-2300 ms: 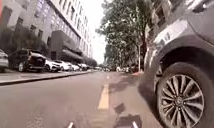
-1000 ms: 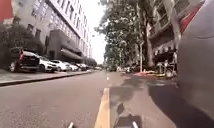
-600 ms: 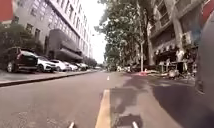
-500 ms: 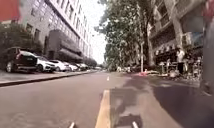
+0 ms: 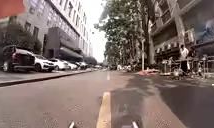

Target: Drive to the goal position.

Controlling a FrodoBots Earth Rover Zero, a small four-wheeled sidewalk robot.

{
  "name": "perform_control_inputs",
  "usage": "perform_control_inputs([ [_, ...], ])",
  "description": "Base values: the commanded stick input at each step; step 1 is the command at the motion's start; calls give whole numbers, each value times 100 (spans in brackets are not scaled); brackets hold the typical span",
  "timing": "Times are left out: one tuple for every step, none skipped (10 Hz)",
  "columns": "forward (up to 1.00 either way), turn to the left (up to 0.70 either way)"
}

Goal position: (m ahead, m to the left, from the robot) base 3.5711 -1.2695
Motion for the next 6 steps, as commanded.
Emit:
perform_control_inputs([
  [0,-70],
  [0,-70],
  [0,-70],
  [0,-70],
  [0,-70],
  [0,-70],
])
